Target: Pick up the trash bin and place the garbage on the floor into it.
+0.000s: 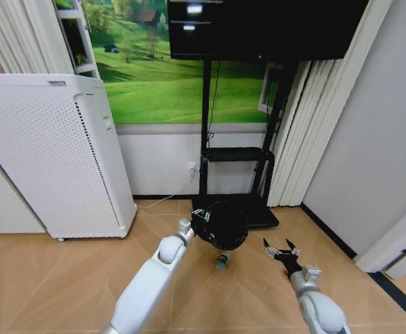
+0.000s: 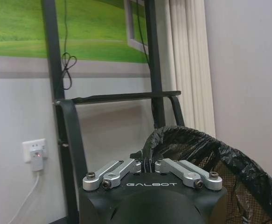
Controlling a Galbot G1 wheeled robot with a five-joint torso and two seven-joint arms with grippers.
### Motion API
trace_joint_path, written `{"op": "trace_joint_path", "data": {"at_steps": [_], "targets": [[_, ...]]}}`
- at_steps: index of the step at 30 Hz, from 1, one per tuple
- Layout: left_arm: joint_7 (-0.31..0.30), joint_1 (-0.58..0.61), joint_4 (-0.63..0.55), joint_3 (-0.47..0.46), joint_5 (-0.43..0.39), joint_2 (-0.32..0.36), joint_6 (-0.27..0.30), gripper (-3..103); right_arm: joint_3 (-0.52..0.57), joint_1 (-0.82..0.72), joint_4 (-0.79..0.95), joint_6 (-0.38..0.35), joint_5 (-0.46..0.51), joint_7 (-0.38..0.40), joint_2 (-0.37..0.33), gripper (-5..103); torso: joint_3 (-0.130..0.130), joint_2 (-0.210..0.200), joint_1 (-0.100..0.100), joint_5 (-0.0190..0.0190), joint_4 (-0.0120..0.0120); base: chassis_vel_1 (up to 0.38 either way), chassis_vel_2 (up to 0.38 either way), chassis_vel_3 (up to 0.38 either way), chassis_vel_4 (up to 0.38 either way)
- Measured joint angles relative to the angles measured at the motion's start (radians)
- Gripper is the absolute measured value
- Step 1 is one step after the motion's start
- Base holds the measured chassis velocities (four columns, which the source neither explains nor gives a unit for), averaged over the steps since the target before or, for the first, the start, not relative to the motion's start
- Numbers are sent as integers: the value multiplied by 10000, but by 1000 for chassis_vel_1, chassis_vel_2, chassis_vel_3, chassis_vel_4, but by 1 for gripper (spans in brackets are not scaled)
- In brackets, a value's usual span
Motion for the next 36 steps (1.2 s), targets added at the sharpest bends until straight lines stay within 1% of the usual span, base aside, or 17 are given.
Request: {"op": "trace_joint_path", "data": {"at_steps": [1,3,7,8,10,11,13,14,16,23,29,31,36], "targets": [[7,-30,7,-24,-17,67,-6,7,17,127,-279,3,5,26,-37,100,0,-1,0,0,3,76,62,-64,-39],[23,-148,22,-84,-83,226,-35,7,-2,239,-743,65,-17,37,-85,100,1,-1,0,0,3,54,52,-34,-44],[76,-304,25,-147,-150,363,-42,7,-100,195,-968,188,-177,-3,-47,100,0,-1,1,-1,-2,8,13,-9,-9],[94,-441,6,-171,-240,490,-41,7,-189,77,-1011,239,-396,-123,39,100,0,-1,0,1,-8,0,0,0,0],[112,-674,-41,-177,-355,662,-31,7,-313,-121,-1003,254,-964,-561,216,100,0,0,0,0,-10,0,0,0,0],[112,-674,-41,-177,-355,662,-31,7,-313,-121,-1003,254,-964,-561,216,100,0,0,0,0,-10,0,0,0,0],[108,-796,-96,-177,-478,778,28,7,-430,-191,-1001,254,-1374,-749,355,100,0,0,0,2,-8,0,0,0,0],[108,-796,-96,-177,-478,778,28,7,-430,-191,-1001,254,-1374,-749,355,100,0,0,0,2,-8,0,0,0,0],[100,-819,-138,-185,-536,845,71,7,-525,-184,-1014,255,-1558,-837,463,100,0,2,0,0,-3,0,0,0,0],[102,-694,-155,-240,-528,807,74,7,-604,-134,-1020,239,-1598,-956,439,100,-1,2,-1,0,-5,-13,15,22,-15],[100,-692,-68,-210,-481,630,74,7,-603,-87,-1146,285,-1595,-1024,388,100,0,2,0,0,-5,-99,100,92,-98],[92,-696,-29,-168,-454,570,73,7,-604,-88,-1236,476,-1602,-1115,383,100,1,1,0,2,-6,-124,112,104,-87],[77,-692,41,-93,-378,468,66,7,-712,-128,-1355,630,-1884,-1162,398,100,1,1,2,2,-5,-90,89,86,-63]]}}
